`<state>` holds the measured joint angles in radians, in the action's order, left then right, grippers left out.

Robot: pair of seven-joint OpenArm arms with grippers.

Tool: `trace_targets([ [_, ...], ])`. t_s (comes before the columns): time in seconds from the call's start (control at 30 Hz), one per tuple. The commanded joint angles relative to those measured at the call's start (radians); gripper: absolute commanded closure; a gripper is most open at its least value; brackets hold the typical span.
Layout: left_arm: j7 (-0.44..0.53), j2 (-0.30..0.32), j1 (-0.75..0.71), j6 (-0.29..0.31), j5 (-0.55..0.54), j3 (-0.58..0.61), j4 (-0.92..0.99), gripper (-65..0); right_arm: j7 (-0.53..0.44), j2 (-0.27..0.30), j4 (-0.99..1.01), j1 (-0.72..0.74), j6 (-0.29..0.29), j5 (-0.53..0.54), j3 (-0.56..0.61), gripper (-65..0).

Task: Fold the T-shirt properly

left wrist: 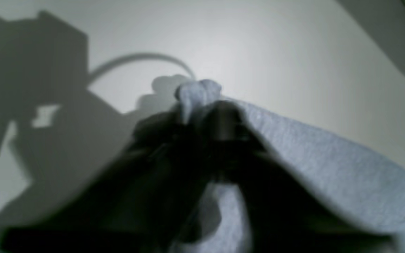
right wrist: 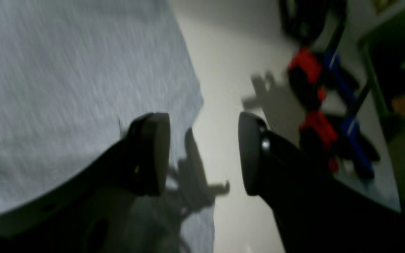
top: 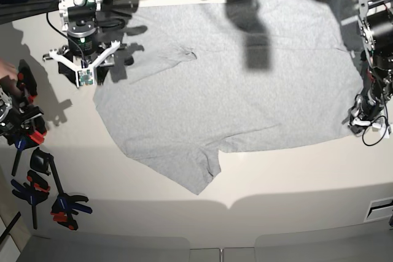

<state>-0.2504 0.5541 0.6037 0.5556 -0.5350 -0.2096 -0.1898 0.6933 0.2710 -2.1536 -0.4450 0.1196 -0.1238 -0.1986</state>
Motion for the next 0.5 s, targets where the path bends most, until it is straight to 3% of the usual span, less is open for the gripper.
trace_targets([
  [0.0, -0.019, 0.011, 0.014, -0.001, 0.010, 0.002, -0.006, 0.0, -0.034, 0.009, -0.017, 0.014, 0.001, 0.047, -0.004, -29.3],
  [0.17, -0.056, 0.006, 0.014, -0.001, 0.010, 0.002, -0.006, 0.0, -0.014, 0.005, 0.063, 0.192, 0.086, 0.336, -0.003, -29.3],
  [0.33, -0.064, 0.006, 0.014, -0.001, 0.010, 0.002, -0.006, 0.0, -0.013, -0.009, 0.288, 0.452, 0.124, 0.363, -0.002, -29.3],
  [0.47, -0.064, 0.006, 0.014, -0.001, 0.010, 0.002, -0.006, 0.0, -0.016, -0.013, 0.615, 0.691, 0.185, 0.341, -0.002, -29.3],
])
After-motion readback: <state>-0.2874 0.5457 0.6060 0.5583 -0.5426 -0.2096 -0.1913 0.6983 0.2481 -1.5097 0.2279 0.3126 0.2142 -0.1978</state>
